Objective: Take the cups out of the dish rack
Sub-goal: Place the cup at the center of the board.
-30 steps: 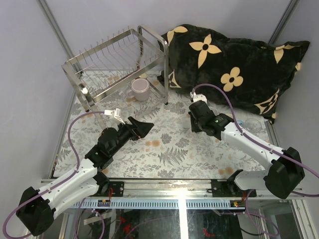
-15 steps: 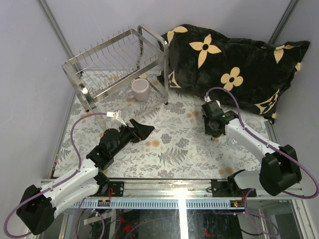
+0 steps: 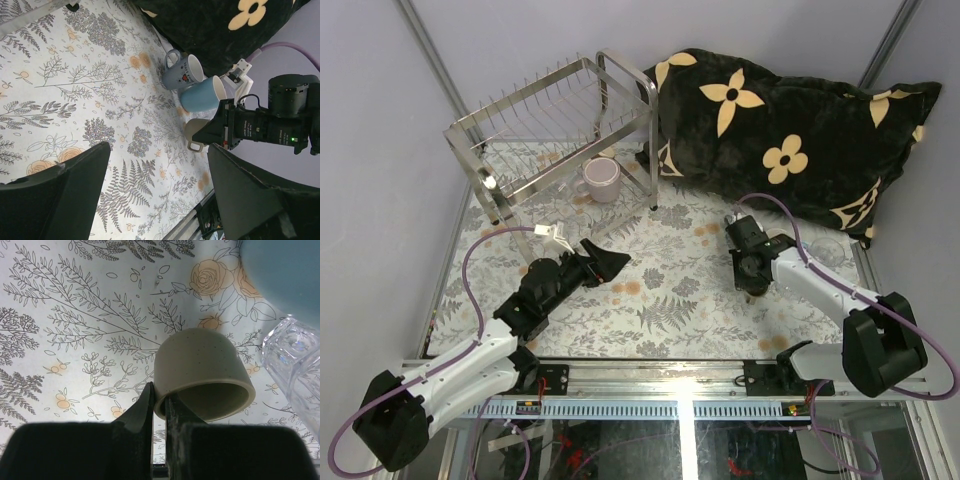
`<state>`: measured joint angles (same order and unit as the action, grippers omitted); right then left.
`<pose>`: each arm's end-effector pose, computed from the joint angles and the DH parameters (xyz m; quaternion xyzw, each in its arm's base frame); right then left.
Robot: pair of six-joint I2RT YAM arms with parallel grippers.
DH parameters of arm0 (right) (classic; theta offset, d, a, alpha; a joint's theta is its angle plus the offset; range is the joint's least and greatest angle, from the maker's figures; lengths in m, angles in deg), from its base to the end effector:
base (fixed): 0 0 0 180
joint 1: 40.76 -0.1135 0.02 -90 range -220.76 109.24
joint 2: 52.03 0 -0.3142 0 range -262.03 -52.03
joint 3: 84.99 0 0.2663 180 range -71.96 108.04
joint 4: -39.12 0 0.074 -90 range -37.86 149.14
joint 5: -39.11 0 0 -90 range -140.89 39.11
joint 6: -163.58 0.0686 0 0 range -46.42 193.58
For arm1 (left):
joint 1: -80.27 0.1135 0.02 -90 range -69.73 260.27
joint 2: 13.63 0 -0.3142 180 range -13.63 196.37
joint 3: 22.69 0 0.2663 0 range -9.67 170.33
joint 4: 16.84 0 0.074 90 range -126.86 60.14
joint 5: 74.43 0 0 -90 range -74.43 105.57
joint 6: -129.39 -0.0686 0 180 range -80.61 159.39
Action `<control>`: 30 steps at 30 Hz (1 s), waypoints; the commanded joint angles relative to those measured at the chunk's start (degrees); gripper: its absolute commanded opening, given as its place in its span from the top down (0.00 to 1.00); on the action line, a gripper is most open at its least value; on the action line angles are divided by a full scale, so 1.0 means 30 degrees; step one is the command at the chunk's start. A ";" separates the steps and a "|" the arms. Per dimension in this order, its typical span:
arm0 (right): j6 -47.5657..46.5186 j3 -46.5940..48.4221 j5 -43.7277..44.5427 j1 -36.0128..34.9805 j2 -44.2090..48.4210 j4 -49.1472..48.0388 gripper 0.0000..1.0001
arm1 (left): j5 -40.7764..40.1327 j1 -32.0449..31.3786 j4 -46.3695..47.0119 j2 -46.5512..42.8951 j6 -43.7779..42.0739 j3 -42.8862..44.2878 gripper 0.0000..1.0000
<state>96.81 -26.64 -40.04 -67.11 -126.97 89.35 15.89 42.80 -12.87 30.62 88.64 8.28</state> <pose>0.2291 0.0990 0.2109 -0.0076 0.9754 -0.0002 0.2204 0.1544 -0.1188 0.2485 -0.0764 0.7583 -0.4460 0.4692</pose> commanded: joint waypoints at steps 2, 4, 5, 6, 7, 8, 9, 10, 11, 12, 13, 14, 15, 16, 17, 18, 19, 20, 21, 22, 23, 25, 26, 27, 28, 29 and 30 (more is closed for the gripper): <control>-0.0119 0.0386 -0.0503 -0.0029 -0.0696 0.0098 1.00 | 0.0336 -0.0019 0.1083 -0.0077 0.0107 -0.0230 0.21; -0.0253 0.0525 -0.0657 -0.0010 -0.1137 0.0071 1.00 | 0.0268 0.0003 0.1028 -0.0143 0.0063 -0.0268 0.21; -0.0290 0.0612 -0.0665 -0.0032 -0.1317 0.0047 1.00 | 0.0208 -0.0016 0.0973 -0.0180 0.0074 -0.0275 0.21; -0.0298 0.0672 -0.0674 -0.0009 -0.1504 0.0022 1.00 | 0.0190 -0.0018 0.0959 -0.0206 0.0054 -0.0276 0.21; -0.0365 0.0683 -0.0847 -0.0021 -0.1655 -0.0069 0.98 | 0.0166 -0.0033 0.0935 -0.0217 0.0048 -0.0287 0.21; -0.0443 0.0721 -0.1012 -0.0019 -0.1865 -0.0077 0.92 | 0.0166 -0.0020 0.0903 -0.0226 0.0047 -0.0274 0.20; -0.0387 0.0777 -0.0962 -0.0011 -0.2056 -0.0067 0.86 | 0.0159 -0.0019 0.0913 -0.0197 0.0061 -0.0309 0.20; -0.0347 0.0835 -0.0890 -0.0011 -0.2263 -0.0095 0.85 | 0.0136 -0.0019 0.0951 -0.0168 0.0074 -0.0306 0.20; -0.0331 0.0893 -0.0867 -0.0025 -0.2467 -0.0099 0.85 | 0.0148 -0.0019 0.0956 -0.0161 0.0076 -0.0302 0.20; -0.0307 0.0956 -0.0703 -0.0012 -0.2483 -0.0083 0.82 | 0.0197 -0.0019 0.0997 -0.0127 0.0102 -0.0324 0.20; -0.0224 0.1015 -0.0419 -0.0007 -0.2375 -0.0080 0.77 | 0.0262 -0.0019 0.1082 -0.0130 0.0097 -0.0356 0.20; -0.0188 0.1055 -0.0204 -0.0025 -0.2204 -0.0093 0.74 | 0.0233 -0.0019 0.1144 -0.0109 0.0104 -0.0400 0.20; -0.0198 0.1126 -0.0144 -0.0016 -0.2007 -0.0058 0.71 | 0.0171 -0.0019 0.1134 -0.0088 0.0105 -0.0402 0.20; -0.0203 0.1259 -0.0052 -0.0029 -0.1729 0.0005 0.68 | 0.0112 -0.0033 0.1120 -0.0059 0.0091 -0.0380 0.20; -0.0185 0.1434 0.0113 -0.0009 -0.1420 0.0101 0.63 | 0.0086 -0.0028 0.1109 -0.0005 0.0078 -0.0363 0.20; -0.0142 0.1595 0.0277 -0.0006 -0.1074 0.0190 0.58 | -0.0001 -0.0020 0.1104 0.0082 0.0051 -0.0342 0.20; -0.0079 0.1790 0.0491 -0.0006 -0.0719 0.0307 0.55 | -0.0052 -0.0004 0.1015 0.0163 0.0007 -0.0285 0.20; -0.0045 0.2027 0.0709 -0.0014 -0.0360 0.0417 0.54 | -0.0099 -0.0002 0.0957 0.0210 -0.0046 -0.0252 0.20; -0.0037 0.2255 0.0750 -0.0007 0.0055 0.0518 0.54 | -0.0167 -0.0016 0.0935 0.0260 -0.0104 -0.0251 0.20; -0.0073 0.2628 0.0688 -0.0028 0.0425 0.0626 0.53 | -0.0282 -0.0018 0.0899 0.0292 -0.0163 -0.0211 0.20; -0.0139 0.2886 0.0524 -0.0035 0.0878 0.0658 0.52 | -0.0443 -0.0018 0.0748 0.0321 -0.0262 -0.0125 0.20; -0.0167 0.3300 0.0308 -0.0024 0.1825 0.0493 0.52 | -0.0966 -0.0014 0.0269 0.0368 -0.0635 0.0141 0.20; -0.0166 0.3392 0.0206 -0.0019 0.2412 0.0275 0.51 | -0.1400 -0.0018 -0.0100 0.0400 -0.0841 0.0329 0.20; -0.0155 0.3370 -0.0030 -0.0023 0.3027 -0.0100 0.51 | -0.1908 -0.0018 -0.0567 0.0397 -0.1148 0.0601 0.20; -0.0085 0.3199 -0.0265 -0.0008 0.3675 -0.0616 0.51 | -0.2609 -0.0019 -0.1124 0.0422 -0.1341 0.0888 0.20; -0.0079 0.2965 -0.0543 -0.0025 0.4375 -0.1332 0.50 | -0.3374 -0.0019 -0.1563 0.0415 -0.1460 0.1122 0.20; -0.0067 0.2665 -0.0933 -0.0009 0.5023 -0.2062 0.48 | -0.4110 -0.0019 -0.1827 0.0425 -0.1654 0.1305 0.20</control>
<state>96.37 -18.99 -40.13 -67.11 -118.90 88.83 12.41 42.80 -14.93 31.84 87.24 8.46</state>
